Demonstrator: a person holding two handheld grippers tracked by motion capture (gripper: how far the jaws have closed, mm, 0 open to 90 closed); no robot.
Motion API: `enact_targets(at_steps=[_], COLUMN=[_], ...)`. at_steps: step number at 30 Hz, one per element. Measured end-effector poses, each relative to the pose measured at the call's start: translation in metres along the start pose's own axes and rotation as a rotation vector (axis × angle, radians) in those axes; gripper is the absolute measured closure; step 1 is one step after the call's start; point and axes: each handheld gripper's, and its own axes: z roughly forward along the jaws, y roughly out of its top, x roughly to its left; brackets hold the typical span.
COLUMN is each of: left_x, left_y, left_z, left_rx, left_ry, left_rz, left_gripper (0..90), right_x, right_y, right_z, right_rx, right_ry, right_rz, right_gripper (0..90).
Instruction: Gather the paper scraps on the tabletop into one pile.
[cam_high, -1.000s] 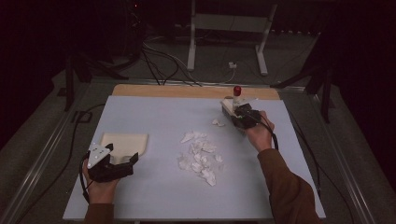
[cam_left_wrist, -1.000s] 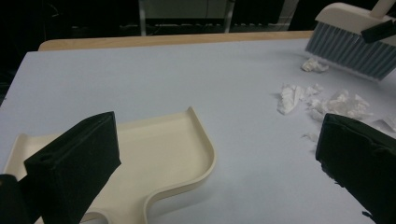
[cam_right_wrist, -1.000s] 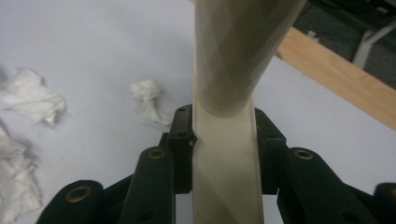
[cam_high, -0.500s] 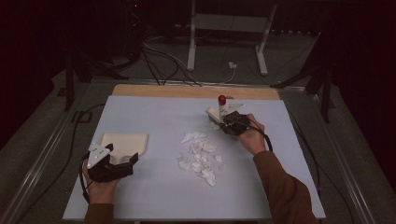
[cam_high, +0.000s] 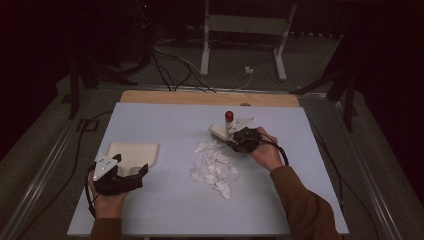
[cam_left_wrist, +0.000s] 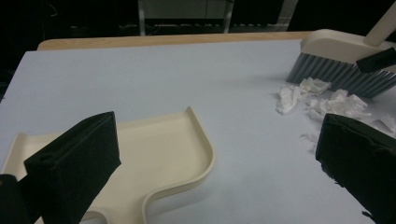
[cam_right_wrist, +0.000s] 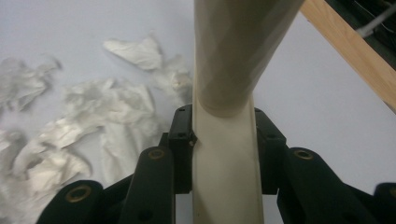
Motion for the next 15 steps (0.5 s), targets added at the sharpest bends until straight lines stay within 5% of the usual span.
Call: enact_targets(at_steps=[15], left_x=[0.001], left_y=[0.000], left_z=[-0.001], left_rx=[0.000], left_ry=[-0.001], left_rz=[-0.006], left_gripper=[0.5], right_x=[0.026], right_y=[0.000], right_z=[-0.012], right_rx=[-0.017], right_ry=[0.099], right_rz=[-0.116], right_gripper=[66.9])
